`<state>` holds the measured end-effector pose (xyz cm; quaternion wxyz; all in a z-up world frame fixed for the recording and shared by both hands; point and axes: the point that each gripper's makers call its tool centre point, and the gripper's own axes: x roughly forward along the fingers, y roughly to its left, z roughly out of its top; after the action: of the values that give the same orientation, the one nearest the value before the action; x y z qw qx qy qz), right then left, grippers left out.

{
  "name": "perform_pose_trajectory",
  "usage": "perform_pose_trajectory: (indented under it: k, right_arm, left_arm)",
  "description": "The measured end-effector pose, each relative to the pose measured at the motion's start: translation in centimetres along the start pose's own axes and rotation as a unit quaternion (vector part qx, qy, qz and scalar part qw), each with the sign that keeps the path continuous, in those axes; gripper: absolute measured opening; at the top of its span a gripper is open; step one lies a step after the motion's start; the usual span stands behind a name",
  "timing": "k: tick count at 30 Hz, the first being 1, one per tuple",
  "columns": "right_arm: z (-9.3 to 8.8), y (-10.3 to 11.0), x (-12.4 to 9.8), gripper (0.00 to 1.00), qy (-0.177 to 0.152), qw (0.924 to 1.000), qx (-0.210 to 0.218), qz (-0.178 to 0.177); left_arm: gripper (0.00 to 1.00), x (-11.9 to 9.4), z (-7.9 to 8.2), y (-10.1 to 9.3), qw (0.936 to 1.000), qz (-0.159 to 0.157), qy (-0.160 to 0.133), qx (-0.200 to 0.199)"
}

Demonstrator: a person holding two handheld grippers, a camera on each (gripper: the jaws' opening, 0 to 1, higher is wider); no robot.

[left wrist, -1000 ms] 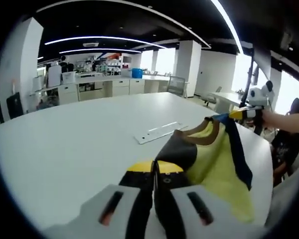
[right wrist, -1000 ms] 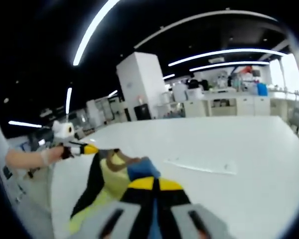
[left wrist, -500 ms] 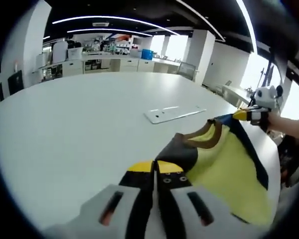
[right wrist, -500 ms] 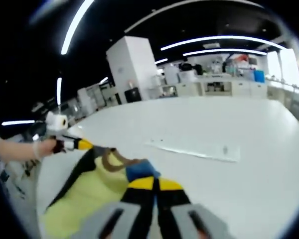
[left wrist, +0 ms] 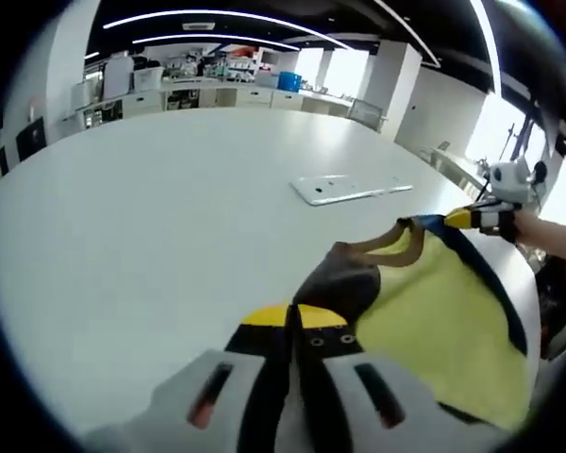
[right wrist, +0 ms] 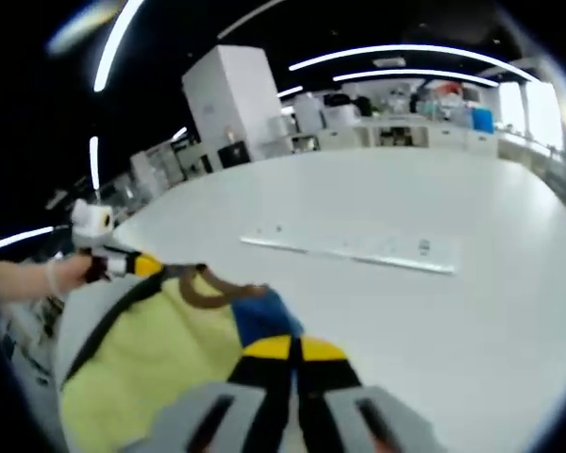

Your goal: Fold the garment on the visible template until the final outline fits inside the template.

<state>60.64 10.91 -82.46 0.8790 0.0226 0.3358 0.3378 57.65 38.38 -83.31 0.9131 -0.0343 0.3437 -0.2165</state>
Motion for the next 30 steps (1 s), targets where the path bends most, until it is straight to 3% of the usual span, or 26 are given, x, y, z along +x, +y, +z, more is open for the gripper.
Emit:
perform_pose_trajectory:
  k: [10,16,18,22,27,30]
  right_arm:
    - [-0.3,0.3,0.0,0.0,0.01,0.9999,0.012,0.004]
    - [0.3,1.0,-0.4,0.0,0.003,0.9999,-0.009,0.008]
    - [0.5,0.9,-0.4,0.08,0.002,0.9999,-0.009,0.011]
    - [0.7,0.9,-0.9,0.21,-0.005,0.9997,-0.014,0.018]
    - [0.7,1.3,-1.4,0.48,-0.011,0.9993,-0.027,0.024]
    - [0.8,1.7,-1.9,0.61,-0.015,0.9989,-0.033,0.029]
  left_arm:
    - [0.0,-0.1,-0.3,-0.7,1.0,0.002,0.002,-0.007]
    - [0.0,-0.3,0.5,-0.9,0.9999,-0.005,-0.009,0.005]
    - [0.0,-0.4,0.7,-0.9,0.9999,-0.006,-0.012,0.001]
    - [0.15,-0.4,0.9,-1.4,0.9997,-0.015,-0.017,0.005]
    - [0.5,-0.5,1.3,-1.8,0.9986,-0.018,-0.028,0.041]
    - [0.64,-0.7,1.6,-1.6,0.9985,-0.025,-0.03,0.04]
